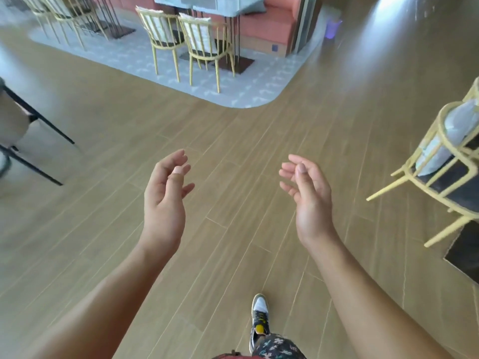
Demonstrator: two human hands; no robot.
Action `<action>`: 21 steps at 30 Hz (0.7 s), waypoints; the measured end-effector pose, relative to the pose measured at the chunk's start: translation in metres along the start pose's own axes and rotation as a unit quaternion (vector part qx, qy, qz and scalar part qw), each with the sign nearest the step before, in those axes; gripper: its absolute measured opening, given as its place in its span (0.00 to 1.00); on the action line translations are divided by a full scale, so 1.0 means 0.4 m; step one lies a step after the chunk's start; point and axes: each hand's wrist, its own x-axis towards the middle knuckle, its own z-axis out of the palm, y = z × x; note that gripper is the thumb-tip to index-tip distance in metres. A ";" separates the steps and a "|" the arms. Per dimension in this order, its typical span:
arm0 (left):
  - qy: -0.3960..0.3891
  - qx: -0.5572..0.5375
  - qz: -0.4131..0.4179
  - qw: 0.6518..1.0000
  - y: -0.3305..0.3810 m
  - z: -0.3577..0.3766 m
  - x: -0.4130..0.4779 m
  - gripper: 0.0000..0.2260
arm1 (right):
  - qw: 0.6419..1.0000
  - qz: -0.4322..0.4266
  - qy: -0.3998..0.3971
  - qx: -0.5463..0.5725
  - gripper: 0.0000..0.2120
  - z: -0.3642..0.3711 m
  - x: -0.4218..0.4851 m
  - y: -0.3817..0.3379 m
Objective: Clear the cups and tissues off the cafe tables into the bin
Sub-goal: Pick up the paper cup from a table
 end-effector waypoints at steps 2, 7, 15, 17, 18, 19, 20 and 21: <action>0.028 0.006 0.002 1.000 -0.003 0.022 0.080 0.15 | 1.000 0.003 -0.029 0.004 0.24 0.033 0.107 0.005; 0.094 0.005 0.008 0.996 -0.015 0.052 0.254 0.14 | 0.994 0.004 -0.106 0.011 0.25 0.137 0.351 0.017; 0.176 0.011 0.016 0.984 -0.043 -0.033 0.552 0.14 | 0.977 0.019 -0.212 0.032 0.24 0.430 0.643 0.104; 0.186 0.014 0.020 0.982 -0.063 -0.073 0.644 0.14 | 0.973 0.018 -0.227 0.033 0.23 0.517 0.711 0.134; 0.191 0.014 0.022 0.981 -0.073 -0.094 0.694 0.14 | 0.972 0.015 -0.231 0.033 0.23 0.562 0.746 0.149; 0.196 0.014 0.024 0.980 -0.083 -0.116 0.746 0.14 | 0.972 0.012 -0.234 0.034 0.24 0.609 0.782 0.164; 0.200 0.014 0.026 0.979 -0.091 -0.140 0.800 0.14 | 0.971 0.011 -0.236 0.033 0.23 0.658 0.818 0.178; 0.203 0.014 0.027 0.979 -0.098 -0.164 0.855 0.14 | 0.971 0.010 -0.238 0.031 0.23 0.708 0.854 0.191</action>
